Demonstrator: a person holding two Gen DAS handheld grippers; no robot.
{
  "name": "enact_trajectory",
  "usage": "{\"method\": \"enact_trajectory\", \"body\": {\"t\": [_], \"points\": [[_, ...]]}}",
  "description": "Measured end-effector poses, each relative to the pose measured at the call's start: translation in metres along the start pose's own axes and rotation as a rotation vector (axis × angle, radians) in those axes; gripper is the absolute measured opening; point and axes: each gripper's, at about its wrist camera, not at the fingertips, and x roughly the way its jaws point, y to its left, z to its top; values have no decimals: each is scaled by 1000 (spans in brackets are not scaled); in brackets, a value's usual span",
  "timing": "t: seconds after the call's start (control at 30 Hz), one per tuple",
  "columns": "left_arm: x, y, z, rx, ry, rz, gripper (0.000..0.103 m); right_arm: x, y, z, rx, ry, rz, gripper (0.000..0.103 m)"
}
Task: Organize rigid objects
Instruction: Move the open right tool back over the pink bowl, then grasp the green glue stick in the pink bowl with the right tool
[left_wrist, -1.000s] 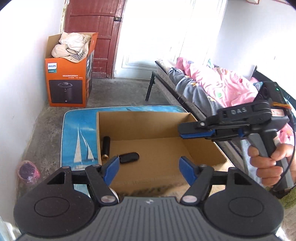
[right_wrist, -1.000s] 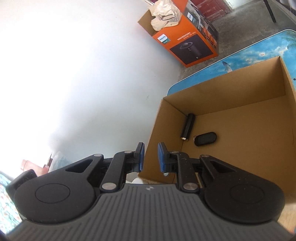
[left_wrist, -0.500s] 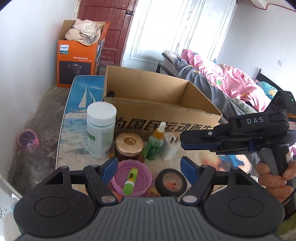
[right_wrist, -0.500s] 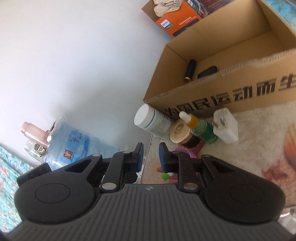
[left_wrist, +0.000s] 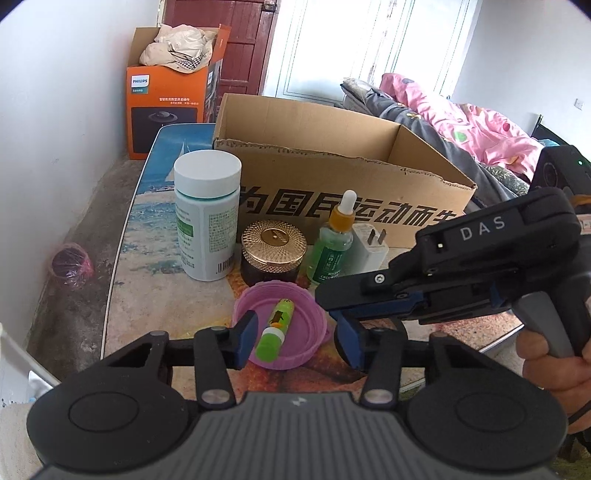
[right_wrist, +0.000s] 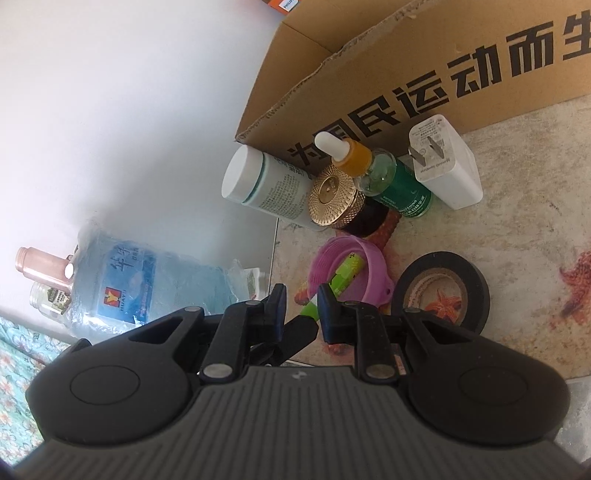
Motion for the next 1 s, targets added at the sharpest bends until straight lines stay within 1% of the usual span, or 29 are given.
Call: {"method": "enact_trajectory", "body": {"t": [0.07, 0.2, 0.33, 0.5, 0.67, 0.83, 1.0], "points": [[4, 2, 2, -10, 12, 7, 35, 10, 0, 4, -1, 15, -13, 18], [9, 7, 4, -35, 28, -6, 29, 24, 4, 12, -22, 41, -54, 19], [14, 12, 3, -53, 53, -26, 28, 38, 7, 18, -50, 79, -92, 19], [22, 22, 1, -105, 87, -43, 26, 52, 12, 23, -86, 125, -153, 19], [28, 31, 1, -150, 115, -79, 25, 62, 17, 28, -129, 163, -205, 19], [34, 34, 2, -170, 128, -92, 24, 72, 20, 32, -144, 187, -219, 22], [40, 36, 3, -189, 140, -111, 23, 80, 21, 34, -148, 205, -228, 23]]}}
